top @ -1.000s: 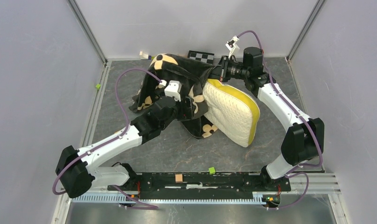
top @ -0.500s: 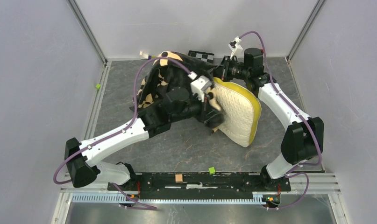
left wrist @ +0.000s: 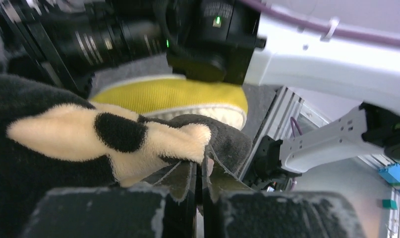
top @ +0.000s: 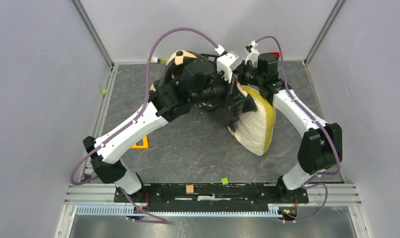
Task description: Put the pillow into the pillowcase
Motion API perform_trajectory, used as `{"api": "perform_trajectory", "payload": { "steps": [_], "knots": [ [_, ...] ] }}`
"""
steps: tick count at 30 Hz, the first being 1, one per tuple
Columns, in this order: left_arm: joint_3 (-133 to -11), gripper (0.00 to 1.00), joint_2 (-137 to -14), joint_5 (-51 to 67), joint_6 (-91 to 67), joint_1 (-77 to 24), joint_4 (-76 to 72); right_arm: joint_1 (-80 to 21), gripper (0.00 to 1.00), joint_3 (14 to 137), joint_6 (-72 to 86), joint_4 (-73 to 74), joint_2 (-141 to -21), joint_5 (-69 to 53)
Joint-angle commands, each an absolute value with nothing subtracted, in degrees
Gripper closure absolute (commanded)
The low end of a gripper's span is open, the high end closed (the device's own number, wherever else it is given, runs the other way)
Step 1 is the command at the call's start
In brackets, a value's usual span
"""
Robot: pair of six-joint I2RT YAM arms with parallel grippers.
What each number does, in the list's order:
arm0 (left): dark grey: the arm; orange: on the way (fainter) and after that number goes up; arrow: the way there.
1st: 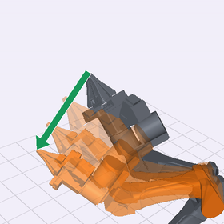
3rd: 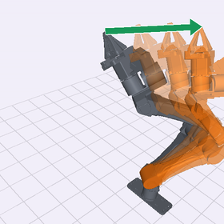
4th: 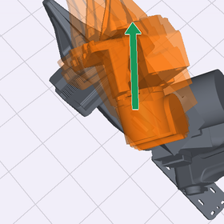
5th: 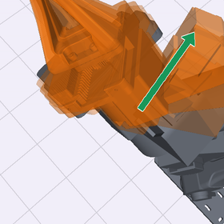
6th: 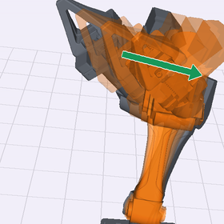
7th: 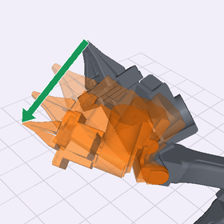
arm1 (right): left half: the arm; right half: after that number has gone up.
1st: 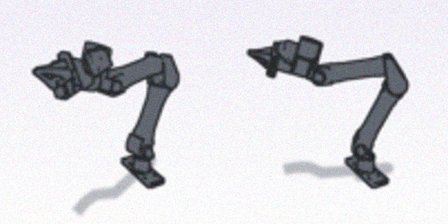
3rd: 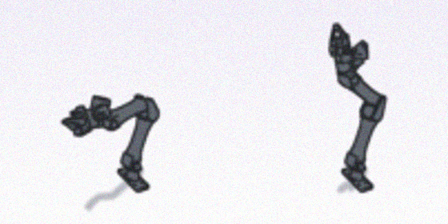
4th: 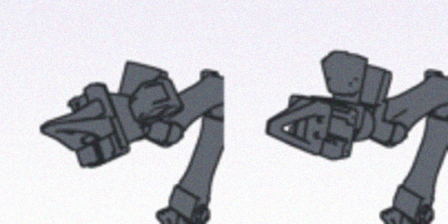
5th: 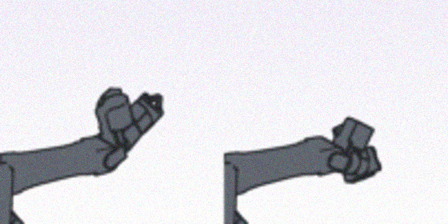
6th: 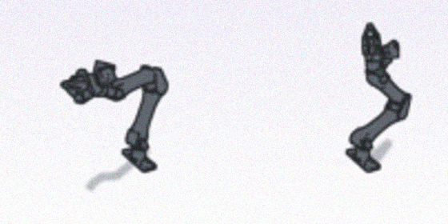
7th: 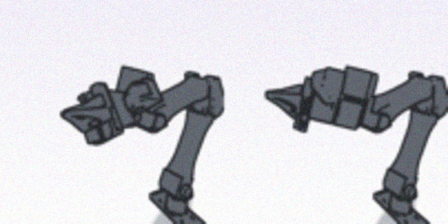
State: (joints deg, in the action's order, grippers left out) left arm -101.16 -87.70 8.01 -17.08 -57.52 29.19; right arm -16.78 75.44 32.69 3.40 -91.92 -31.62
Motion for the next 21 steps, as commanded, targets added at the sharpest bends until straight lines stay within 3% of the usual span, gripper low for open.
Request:
{"api": "perform_trajectory", "payload": {
  "steps": [1, 6, 21],
  "knots": [
    [-122.3, 0.97, -90.9, 15.7, -13.5, -58.3, 32.4, -19.0, 1.00, 77.6, 36.2, 0.5, -95.5, -26.5],
    [-135.3, 0.97, -95.2, 15.4, -11.8, -58.3, 38.5, -20.3, 1.00, 79.3, 38.7, -1.7, -94.7, -26.5],
    [-135.6, 0.97, -90.1, 14.9, -12.6, -58.9, 38.7, -27.2, 1.00, 87.0, 44.3, -4.8, -87.9, -33.1]
  ]
}}
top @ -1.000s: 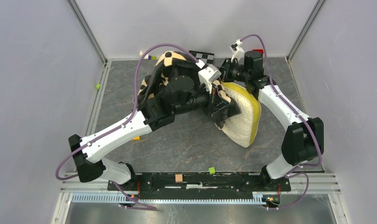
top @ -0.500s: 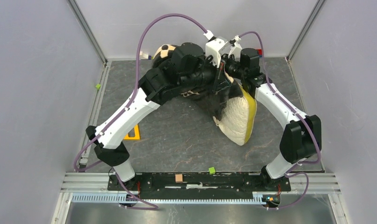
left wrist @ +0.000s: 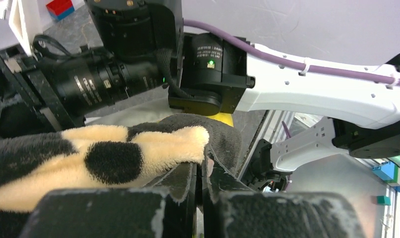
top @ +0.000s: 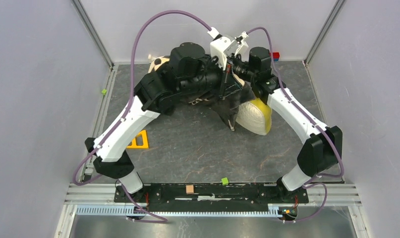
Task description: Put the pillow into the pillowcase
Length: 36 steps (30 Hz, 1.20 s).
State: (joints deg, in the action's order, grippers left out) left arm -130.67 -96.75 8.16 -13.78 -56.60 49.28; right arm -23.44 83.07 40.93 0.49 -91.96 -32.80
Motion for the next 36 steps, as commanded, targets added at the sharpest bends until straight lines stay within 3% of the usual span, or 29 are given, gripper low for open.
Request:
{"api": "perform_trajectory", "payload": {
  "steps": [1, 10, 16, 17, 18, 20, 21, 26, 33, 35, 36],
  "knots": [
    [-135.6, 0.97, -89.7, 14.6, -12.5, -58.9, 38.7, -27.9, 1.00, 87.1, 44.6, -4.9, -87.3, -32.8],
    [-135.2, 0.98, -89.4, 12.4, -12.6, -58.5, 40.9, -30.1, 1.00, 83.5, 45.2, -3.5, -85.5, -27.6],
    [-124.4, 0.98, -87.7, 14.1, -17.8, -55.7, 40.9, -22.2, 1.00, 78.5, 44.4, -4.3, -92.9, -30.6],
    [-120.9, 0.98, -87.2, 15.4, -19.7, -54.4, 39.9, -20.9, 0.93, 80.3, 42.7, -1.4, -96.1, -31.7],
    [-116.5, 0.97, -86.8, 17.0, -21.4, -52.6, 38.5, -19.6, 0.77, 82.0, 41.1, -0.2, -98.7, -32.8],
    [-109.0, 0.98, -86.5, 18.5, -24.0, -49.4, 35.1, -17.7, 0.23, 87.0, 37.0, 7.3, -103.2, -33.3],
    [-105.6, 0.98, -86.4, 19.5, -25.3, -47.7, 33.0, -17.1, 0.05, 90.0, 34.1, 10.7, -104.1, -31.7],
    [-93.0, 0.98, -86.1, 21.9, -29.9, -41.0, 21.1, -13.3, 0.02, 97.6, 29.0, 18.5, -101.5, -23.9],
    [-99.9, 0.96, -98.4, 22.2, -31.3, -39.3, 17.9, -8.3, 0.02, 115.0, 18.8, 35.9, -100.8, -3.8],
    [-103.9, 0.84, -103.2, 22.0, -31.5, -39.3, 18.6, -7.5, 0.02, 114.1, 18.0, 37.1, -99.2, -3.0],
    [-105.3, 0.70, -104.8, 22.0, -31.5, -39.3, 19.4, -7.4, 0.02, 112.1, 17.8, 37.2, -97.5, -3.6]
  ]
}}
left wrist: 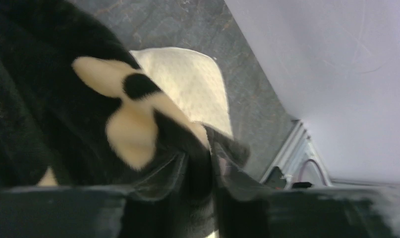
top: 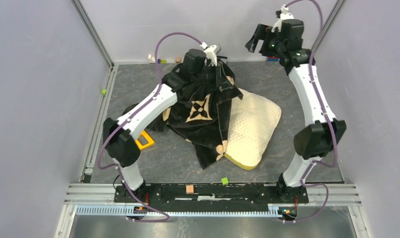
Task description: Put the pillow into the pillowcase
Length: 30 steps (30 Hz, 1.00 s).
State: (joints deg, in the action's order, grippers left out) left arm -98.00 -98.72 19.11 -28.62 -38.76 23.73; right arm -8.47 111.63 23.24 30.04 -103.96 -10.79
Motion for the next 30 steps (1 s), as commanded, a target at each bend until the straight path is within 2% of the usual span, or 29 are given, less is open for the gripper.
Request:
{"api": "perform_trajectory", "payload": {
  "steps": [1, 3, 4, 7, 10, 16, 23, 28, 30],
  "knots": [
    [-106.4, 0.53, -106.1, 21.3, -31.3, -39.3, 20.6, -7.3, 0.02, 108.8, 17.6, 37.0, -95.6, -4.7],
    [-105.8, 0.30, -106.3, 18.7, -30.9, -39.3, 21.8, -7.5, 0.02, 98.2, 17.8, 34.0, -89.4, -6.0],
    [-104.9, 0.23, -105.6, 17.0, -30.4, -39.3, 22.3, -7.5, 0.02, 90.2, 18.3, 31.5, -84.8, -6.3],
    [-99.6, 0.14, -101.6, 13.8, -28.9, -39.4, 24.3, -7.6, 0.02, 72.5, 19.6, 25.6, -71.6, -4.0],
    [-90.8, 0.09, -96.0, 10.9, -26.8, -40.8, 25.4, -8.1, 0.02, 58.5, 21.3, 22.9, -61.7, -4.4],
    [-75.1, 0.04, -90.4, 8.2, -26.1, -45.9, 24.4, -8.4, 0.02, 40.2, 25.6, 21.6, -47.4, -3.6],
    [-72.5, 0.04, -96.6, 7.2, -29.4, -51.3, 18.2, -8.4, 0.02, 25.5, 28.3, 16.4, -44.4, -6.5],
    [-75.3, 0.14, -103.7, 0.3, -32.0, -51.7, 15.5, -8.4, 0.02, 20.2, 30.3, 9.5, -47.2, -9.8],
    [-78.0, 0.26, -106.2, -1.5, -31.8, -52.0, 15.6, -8.4, 0.02, 17.9, 32.0, 5.1, -49.0, -12.7]
  ]
}}
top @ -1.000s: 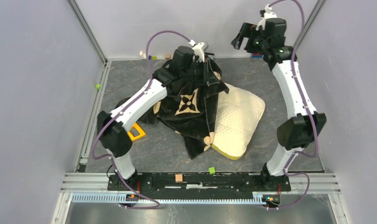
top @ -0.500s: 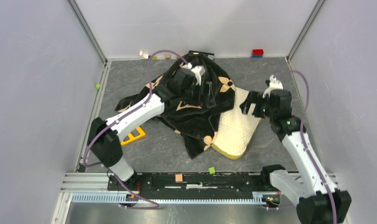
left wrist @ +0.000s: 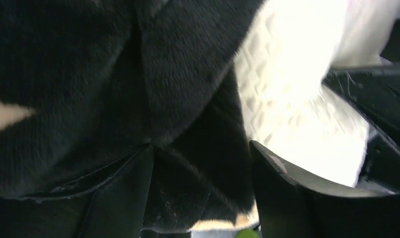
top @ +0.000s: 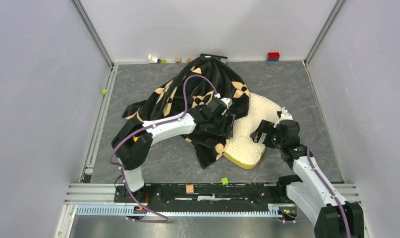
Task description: Put the pillow into the pillowcase
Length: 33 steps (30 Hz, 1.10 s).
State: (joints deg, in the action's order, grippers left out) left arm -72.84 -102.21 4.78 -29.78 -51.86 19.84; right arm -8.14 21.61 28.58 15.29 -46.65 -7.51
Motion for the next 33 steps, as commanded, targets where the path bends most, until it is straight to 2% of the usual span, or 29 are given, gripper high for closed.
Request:
{"api": "perform_trajectory", "payload": {
  "steps": [1, 2, 3, 4, 5, 7, 9, 13, 16, 24, 33],
  "knots": [
    [-79.7, 0.36, -107.6, -1.5, -31.6, -52.2, 16.5, -8.4, 0.02, 17.1, 32.7, 2.4, -50.1, -14.3],
    [-81.9, 0.54, -108.3, -1.3, -31.2, -52.4, 17.7, -8.4, 0.03, 16.6, 33.6, 0.6, -51.0, -15.8],
    [-84.1, 0.72, -108.6, -0.7, -30.8, -52.7, 19.6, -8.4, 0.08, 16.6, 34.3, -1.3, -51.6, -17.0],
    [-86.8, 0.88, -108.4, -0.5, -29.9, -53.5, 21.7, -8.4, 0.21, 16.7, 34.9, -2.7, -51.9, -17.7],
    [-90.0, 0.97, -107.5, -0.8, -28.8, -54.8, 24.0, -8.4, 0.35, 17.4, 35.2, -3.1, -52.0, -17.8],
    [-97.5, 0.97, -105.7, -1.2, -26.0, -57.7, 29.1, -8.4, 0.73, 20.0, 35.3, -3.0, -52.3, -17.8],
    [-109.0, 0.97, -106.2, 1.6, -24.0, -60.3, 35.0, -8.6, 0.98, 23.4, 36.1, -3.0, -53.3, -18.6],
    [-132.1, 0.97, -111.2, 8.5, -23.5, -64.2, 44.4, -12.5, 1.00, 32.3, 37.4, -2.7, -55.0, -16.9],
    [-141.6, 0.97, -115.0, 13.1, -25.1, -65.2, 45.5, -16.1, 1.00, 39.3, 37.6, -2.2, -56.8, -14.4],
    [-147.7, 0.97, -113.5, 9.3, -22.4, -63.6, 42.7, -17.1, 1.00, 53.5, 37.0, 1.1, -58.0, -9.4],
    [-148.9, 0.97, -109.6, 14.5, -26.0, -61.1, 36.9, -15.9, 1.00, 95.3, 27.6, 18.4, -62.2, 1.8]
  ]
}}
